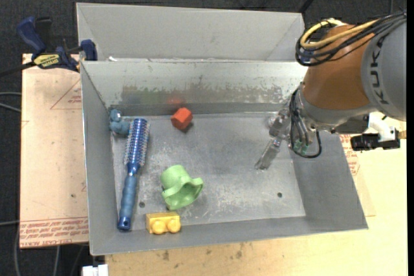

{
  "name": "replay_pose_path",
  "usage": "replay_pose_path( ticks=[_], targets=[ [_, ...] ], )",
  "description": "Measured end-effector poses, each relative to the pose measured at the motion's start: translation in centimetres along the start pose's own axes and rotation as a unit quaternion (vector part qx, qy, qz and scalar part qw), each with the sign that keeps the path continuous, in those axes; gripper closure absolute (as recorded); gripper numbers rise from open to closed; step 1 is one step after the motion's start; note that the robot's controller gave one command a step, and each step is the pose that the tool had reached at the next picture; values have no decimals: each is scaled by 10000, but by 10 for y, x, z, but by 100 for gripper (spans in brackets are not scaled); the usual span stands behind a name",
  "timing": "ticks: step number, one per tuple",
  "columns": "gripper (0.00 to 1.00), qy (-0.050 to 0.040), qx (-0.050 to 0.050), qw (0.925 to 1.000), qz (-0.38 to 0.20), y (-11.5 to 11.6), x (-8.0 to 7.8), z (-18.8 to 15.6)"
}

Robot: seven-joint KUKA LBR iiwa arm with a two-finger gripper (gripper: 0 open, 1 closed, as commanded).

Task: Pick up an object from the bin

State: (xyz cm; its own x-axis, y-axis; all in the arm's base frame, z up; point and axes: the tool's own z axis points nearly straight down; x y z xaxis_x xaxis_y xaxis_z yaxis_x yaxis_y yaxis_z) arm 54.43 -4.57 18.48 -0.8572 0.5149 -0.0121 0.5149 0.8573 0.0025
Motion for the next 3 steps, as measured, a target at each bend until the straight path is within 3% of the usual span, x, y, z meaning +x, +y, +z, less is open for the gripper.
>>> replay_pose_path(
  ticks=[1, 2, 3],
  targets=[
    [0, 84, 3, 9999, -115, 40, 77, 3],
    [0, 96, 25, 9993, -353, 55, 91, 117],
    [0, 27, -10, 10000, 32, 88, 34, 88]
  ],
)
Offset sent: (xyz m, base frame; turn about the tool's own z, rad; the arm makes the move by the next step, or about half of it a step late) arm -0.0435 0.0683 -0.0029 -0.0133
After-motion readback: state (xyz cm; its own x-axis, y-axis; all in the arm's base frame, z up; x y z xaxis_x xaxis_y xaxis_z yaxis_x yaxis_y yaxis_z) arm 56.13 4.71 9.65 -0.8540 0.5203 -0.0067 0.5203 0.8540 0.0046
